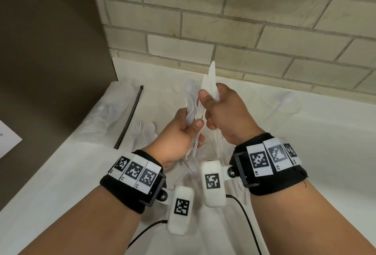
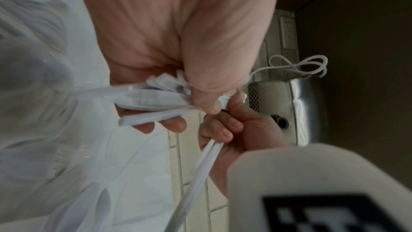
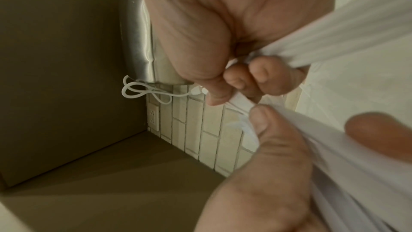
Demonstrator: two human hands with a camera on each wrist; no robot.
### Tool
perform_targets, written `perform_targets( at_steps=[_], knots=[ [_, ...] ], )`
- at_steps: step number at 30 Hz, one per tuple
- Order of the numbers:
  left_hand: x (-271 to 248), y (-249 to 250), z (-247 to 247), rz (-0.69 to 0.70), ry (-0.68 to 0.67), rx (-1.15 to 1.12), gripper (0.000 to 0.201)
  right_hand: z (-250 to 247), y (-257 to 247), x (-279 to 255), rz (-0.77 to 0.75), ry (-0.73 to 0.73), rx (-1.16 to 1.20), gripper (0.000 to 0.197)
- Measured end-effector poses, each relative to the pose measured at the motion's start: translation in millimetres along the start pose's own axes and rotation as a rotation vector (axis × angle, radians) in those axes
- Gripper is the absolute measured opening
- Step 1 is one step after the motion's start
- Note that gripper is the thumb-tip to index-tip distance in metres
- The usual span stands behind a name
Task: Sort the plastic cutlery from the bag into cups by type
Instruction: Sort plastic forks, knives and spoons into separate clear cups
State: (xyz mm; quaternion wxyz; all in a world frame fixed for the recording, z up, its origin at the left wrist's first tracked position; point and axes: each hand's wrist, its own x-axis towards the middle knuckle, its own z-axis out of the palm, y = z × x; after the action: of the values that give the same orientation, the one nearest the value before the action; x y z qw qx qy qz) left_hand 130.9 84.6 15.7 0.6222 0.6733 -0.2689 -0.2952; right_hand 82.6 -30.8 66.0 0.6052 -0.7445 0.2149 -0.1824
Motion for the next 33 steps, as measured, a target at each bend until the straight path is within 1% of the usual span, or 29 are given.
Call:
perform_targets(
  at_steps=[3, 7, 12, 16, 19, 21, 23, 24, 27, 30, 33],
  knots=[
    [-1, -2, -1, -0.013, 0.017, -0.086, 0.025, -2, -4, 0, 0.005, 0.012, 0.046, 0.014],
    [0, -4, -4, -0.004, 0.04, -0.087, 0.024, -7, -10, 1, -0.017, 0.034, 0.134, 0.011],
    [0, 1, -9, 0.025, 0.002, -0.131, 0.017, -9, -17, 6, -0.124, 0.081, 0.199, 0.008],
    [-1, -1, -17, 0.038, 0.02, -0.047, 0.01, -10, -29, 12, -0.205, 0.106, 0.233, 0.003],
    [-2, -7, -31, 0.031, 0.067, 0.005, 0.013, -14, -42, 22, -0.307, 0.199, 0.292, 0.007],
    [-3, -9, -40, 0.025, 0.143, -0.009, 0.015, -14, -48, 34, -0.357, 0.275, 0.273, 0.011],
    [-3, -8, -49, 0.025, 0.204, -0.056, 0.011, -7, -50, 46, -0.399, 0.33, 0.251, 0.013],
    [-3, -7, -52, 0.027, 0.219, -0.078, 0.009, -2, -50, 53, -0.417, 0.354, 0.249, 0.015],
    [-1, -5, -61, 0.041, 0.248, -0.064, 0.014, 13, -45, 75, -0.457, 0.43, 0.229, 0.016],
    [4, -7, -69, 0.052, 0.295, -0.045, 0.015, 27, -34, 98, -0.463, 0.456, 0.206, 0.016],
    [11, -10, -75, 0.065, 0.341, -0.052, 0.015, 37, -16, 118, -0.39, 0.448, 0.146, 0.016]
  ],
)
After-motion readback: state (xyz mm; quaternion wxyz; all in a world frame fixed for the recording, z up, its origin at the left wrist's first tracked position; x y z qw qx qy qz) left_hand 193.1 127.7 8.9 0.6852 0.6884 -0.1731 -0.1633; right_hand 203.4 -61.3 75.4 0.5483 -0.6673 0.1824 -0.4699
